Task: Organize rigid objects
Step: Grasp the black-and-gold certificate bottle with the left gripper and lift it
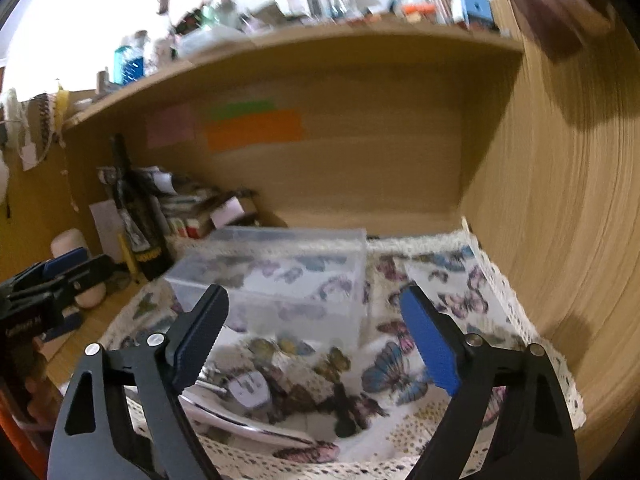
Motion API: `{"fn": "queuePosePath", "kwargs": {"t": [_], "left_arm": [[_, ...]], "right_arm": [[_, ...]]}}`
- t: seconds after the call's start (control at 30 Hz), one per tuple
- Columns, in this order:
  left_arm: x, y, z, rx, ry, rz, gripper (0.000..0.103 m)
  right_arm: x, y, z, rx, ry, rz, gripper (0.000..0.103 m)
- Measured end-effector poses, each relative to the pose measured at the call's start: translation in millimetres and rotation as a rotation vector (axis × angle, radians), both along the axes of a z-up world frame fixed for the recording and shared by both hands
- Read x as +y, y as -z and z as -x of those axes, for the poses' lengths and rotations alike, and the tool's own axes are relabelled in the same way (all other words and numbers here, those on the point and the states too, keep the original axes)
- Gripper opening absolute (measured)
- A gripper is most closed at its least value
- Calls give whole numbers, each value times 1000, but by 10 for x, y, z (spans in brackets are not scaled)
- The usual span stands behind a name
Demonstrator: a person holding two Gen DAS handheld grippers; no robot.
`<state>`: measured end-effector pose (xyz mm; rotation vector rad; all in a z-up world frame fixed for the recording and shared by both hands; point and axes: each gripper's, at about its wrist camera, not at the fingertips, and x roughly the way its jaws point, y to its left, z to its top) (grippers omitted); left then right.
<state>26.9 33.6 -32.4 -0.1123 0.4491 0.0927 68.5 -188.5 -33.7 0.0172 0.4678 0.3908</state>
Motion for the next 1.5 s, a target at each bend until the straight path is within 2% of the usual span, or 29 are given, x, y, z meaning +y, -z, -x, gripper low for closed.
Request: {"fn": "queuePosePath", "kwargs": {"t": [0.27, 0.4, 0.6, 0.73, 0.8, 0.87, 0.97, 1.1, 1.17, 1.23, 1.27, 1.37, 1.5], "left_arm": [[212, 576, -78, 226, -40, 30, 71], [155, 784, -37, 298, -20, 41, 71], [49, 1000, 19, 368, 4, 63, 71], [-10, 1139, -14, 406, 23, 65, 57], [-30, 1154, -5, 401, 24, 37, 54], [-23, 1156, 11, 398, 25, 15, 45], [40, 1160, 19, 398, 25, 12, 35], [81, 1162, -28, 394, 15, -7, 30], [68, 1169, -67, 388, 18, -26, 23], [54, 1186, -107, 380, 25, -49, 23], [39, 1188, -121, 379, 25, -65, 23], [35, 1172, -128, 376, 42, -83, 23], [102, 1039, -113, 342, 50, -62, 23]], "right_arm": [[-250, 370, -155, 115, 68, 58, 81], [-308, 613, -222, 203, 77, 79, 74], [-321, 780, -184, 262, 56, 85, 73], [-262, 867, -214, 289, 31, 99, 72], [-202, 922, -257, 308, 12, 115, 64], [-143, 962, -285, 318, -5, 135, 58], [-63, 1025, -327, 326, -26, 176, 56], [23, 1062, -358, 333, -62, 192, 55], [70, 1072, -379, 332, -79, 202, 50], [110, 1086, -400, 335, -96, 211, 38], [127, 1098, -417, 342, -104, 214, 27], [136, 1118, -425, 345, -102, 218, 27], [116, 1033, -363, 310, -96, 200, 27]]}}
